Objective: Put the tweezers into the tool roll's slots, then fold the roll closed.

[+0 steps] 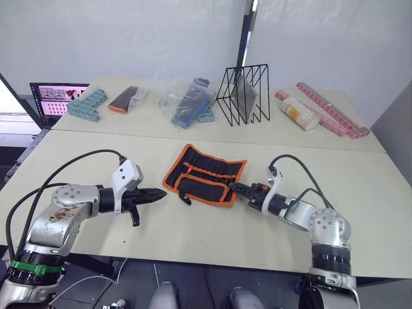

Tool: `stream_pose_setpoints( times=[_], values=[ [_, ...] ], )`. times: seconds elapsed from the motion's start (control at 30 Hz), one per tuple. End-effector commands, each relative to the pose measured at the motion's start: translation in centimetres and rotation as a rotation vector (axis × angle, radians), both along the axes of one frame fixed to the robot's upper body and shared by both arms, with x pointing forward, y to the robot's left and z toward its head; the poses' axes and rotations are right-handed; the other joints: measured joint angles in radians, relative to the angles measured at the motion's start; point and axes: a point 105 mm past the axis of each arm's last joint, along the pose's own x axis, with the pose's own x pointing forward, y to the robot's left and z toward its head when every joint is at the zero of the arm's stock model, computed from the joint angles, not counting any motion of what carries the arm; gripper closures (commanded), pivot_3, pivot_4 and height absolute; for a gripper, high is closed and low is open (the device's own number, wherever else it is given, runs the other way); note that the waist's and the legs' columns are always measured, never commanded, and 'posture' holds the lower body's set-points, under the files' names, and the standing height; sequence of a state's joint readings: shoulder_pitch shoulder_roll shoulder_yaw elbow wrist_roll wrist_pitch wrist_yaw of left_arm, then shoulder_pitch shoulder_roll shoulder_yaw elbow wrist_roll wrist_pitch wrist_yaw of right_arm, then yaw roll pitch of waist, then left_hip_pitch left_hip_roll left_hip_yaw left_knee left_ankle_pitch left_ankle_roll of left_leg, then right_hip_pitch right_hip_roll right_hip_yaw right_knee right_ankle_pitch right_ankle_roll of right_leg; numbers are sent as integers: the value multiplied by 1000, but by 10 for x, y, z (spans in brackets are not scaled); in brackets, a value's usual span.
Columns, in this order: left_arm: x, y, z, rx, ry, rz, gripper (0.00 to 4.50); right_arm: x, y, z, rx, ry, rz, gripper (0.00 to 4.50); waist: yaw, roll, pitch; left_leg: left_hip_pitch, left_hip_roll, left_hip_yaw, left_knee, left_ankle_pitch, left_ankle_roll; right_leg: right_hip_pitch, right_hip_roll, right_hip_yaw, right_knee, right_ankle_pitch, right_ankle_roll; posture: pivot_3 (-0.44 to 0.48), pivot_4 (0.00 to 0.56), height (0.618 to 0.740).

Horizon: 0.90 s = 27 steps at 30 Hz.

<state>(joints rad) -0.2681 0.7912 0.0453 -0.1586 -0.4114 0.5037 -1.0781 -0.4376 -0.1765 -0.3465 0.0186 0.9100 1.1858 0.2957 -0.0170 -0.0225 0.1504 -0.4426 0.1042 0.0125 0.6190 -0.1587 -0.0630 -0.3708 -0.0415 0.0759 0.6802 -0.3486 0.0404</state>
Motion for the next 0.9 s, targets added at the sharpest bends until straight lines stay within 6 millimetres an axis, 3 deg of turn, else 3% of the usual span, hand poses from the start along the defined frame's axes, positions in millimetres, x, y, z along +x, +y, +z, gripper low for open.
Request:
stream_pose_setpoints(
  times=[0.03, 0.53, 0.63, 0.9],
  values=[
    [-1, 2, 13, -10, -48, 7, 4500, 1, -11, -1, 5, 14, -25, 4466, 2, 0, 0, 0, 0, 0, 0, 0, 0, 0, 0, 0, 0, 0, 0, 0, 150, 713],
    [2, -9, 6, -50, -36, -3, 4500, -2, -69, 21, -211, -57, 11, 4466, 17, 0, 0, -2, -1, 1, -1, 0, 0, -1, 0, 1, -1, 0, 0, 0, 150, 713],
    [1, -12, 2, -59, -35, -1, 4500, 3, -68, 33, -242, -92, 40, 4466, 10, 1, 1, -2, -1, 1, -1, 0, 0, -2, 0, 2, -1, 0, 0, 0, 150, 713],
    [-3, -21, -3, -75, -38, 5, 4500, 11, -32, 55, -312, -153, 153, 4466, 4, 1, 1, -2, -1, 1, -1, 0, 0, -2, 0, 4, -1, 0, 0, 0, 150, 713]
  ],
)
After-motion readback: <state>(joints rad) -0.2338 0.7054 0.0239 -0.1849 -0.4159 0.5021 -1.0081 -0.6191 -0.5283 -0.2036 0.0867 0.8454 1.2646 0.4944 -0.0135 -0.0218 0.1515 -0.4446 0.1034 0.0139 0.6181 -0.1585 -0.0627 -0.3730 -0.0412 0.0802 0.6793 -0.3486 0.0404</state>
